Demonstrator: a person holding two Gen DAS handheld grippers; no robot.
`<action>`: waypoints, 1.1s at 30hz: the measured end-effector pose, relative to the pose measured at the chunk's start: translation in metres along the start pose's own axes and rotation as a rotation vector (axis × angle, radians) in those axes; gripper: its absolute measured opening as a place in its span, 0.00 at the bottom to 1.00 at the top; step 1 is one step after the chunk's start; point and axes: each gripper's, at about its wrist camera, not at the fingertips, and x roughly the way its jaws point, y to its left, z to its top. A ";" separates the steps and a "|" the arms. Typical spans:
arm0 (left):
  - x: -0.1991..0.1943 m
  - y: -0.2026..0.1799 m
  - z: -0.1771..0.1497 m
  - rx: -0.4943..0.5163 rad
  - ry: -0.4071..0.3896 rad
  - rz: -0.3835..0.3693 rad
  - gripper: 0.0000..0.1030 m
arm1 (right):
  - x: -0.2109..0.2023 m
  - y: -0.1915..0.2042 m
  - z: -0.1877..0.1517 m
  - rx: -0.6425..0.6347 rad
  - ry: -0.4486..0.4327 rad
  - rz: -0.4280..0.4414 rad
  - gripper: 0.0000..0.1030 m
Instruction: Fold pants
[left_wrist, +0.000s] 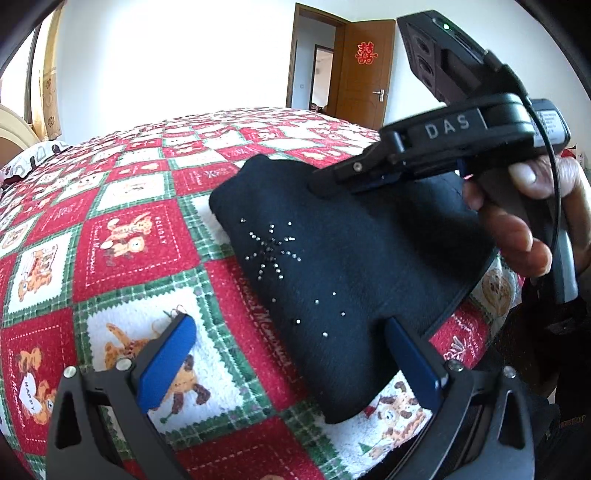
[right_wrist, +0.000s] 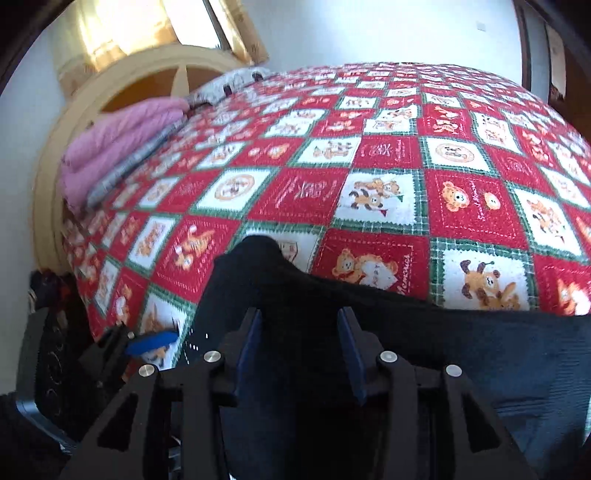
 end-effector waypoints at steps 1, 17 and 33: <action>0.000 0.000 0.000 0.002 0.001 0.001 1.00 | -0.001 -0.001 0.000 0.013 0.000 0.007 0.43; 0.005 0.014 0.025 -0.087 0.006 -0.047 1.00 | -0.119 -0.089 -0.064 0.220 -0.183 -0.228 0.45; 0.031 0.016 0.047 -0.118 0.020 -0.037 1.00 | -0.113 -0.144 -0.088 0.380 -0.155 -0.140 0.47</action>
